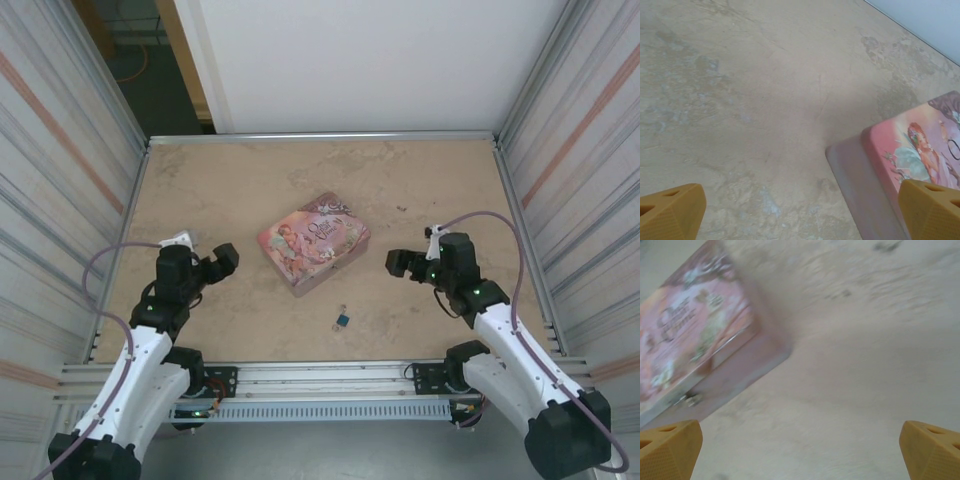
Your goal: Unlock the padlock with the key
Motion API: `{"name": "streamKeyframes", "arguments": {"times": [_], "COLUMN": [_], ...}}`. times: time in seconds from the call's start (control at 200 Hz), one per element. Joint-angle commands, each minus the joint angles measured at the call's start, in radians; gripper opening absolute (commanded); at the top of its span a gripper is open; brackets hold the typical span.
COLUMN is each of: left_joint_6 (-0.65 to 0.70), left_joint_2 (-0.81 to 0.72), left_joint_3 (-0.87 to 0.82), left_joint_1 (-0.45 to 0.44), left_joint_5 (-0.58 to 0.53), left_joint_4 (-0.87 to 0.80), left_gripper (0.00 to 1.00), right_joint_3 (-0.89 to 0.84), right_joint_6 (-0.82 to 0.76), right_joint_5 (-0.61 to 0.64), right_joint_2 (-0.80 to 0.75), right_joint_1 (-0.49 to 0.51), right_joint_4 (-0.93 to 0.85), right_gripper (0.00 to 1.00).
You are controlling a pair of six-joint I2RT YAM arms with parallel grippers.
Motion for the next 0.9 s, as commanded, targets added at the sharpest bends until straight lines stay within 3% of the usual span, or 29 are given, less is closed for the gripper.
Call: {"name": "streamKeyframes", "arguments": {"times": [0.0, 0.11, 0.261, 0.396, 0.561, 0.701, 0.897], "left_joint_6": [0.038, 0.073, 0.167, 0.212, 0.295, 0.370, 0.451], "left_joint_2": [-0.010, -0.004, 0.021, 0.037, 0.060, 0.112, 0.231], "left_joint_3": [0.005, -0.017, 0.007, -0.006, -0.063, -0.080, -0.095], "left_joint_1": [0.016, 0.018, 0.019, 0.025, 0.027, 0.027, 0.028], "left_joint_5": [-0.023, -0.072, -0.248, -0.327, -0.392, -0.444, -0.437], "left_joint_4": [-0.017, 0.012, -0.007, 0.057, 0.235, 0.351, 0.456], "left_gripper": [0.99, 0.99, 0.99, 0.99, 0.99, 0.99, 0.99], "right_joint_3": [0.034, 0.007, -0.010, -0.054, -0.147, -0.182, -0.201], "right_joint_6": [-0.096, -0.146, -0.198, -0.225, -0.246, -0.252, -0.281], "right_joint_5": [0.107, 0.138, 0.159, 0.168, 0.197, 0.187, 0.148], "right_joint_2": [-0.024, -0.024, 0.004, 0.036, 0.087, 0.225, 0.393], "right_joint_1": [-0.078, -0.170, -0.277, -0.344, -0.364, -0.364, -0.362], "right_joint_4": [-0.004, 0.058, 0.149, 0.266, 0.489, 0.656, 0.883], "right_gripper": [0.99, 0.99, 0.99, 0.99, 0.99, 0.99, 0.99]}}
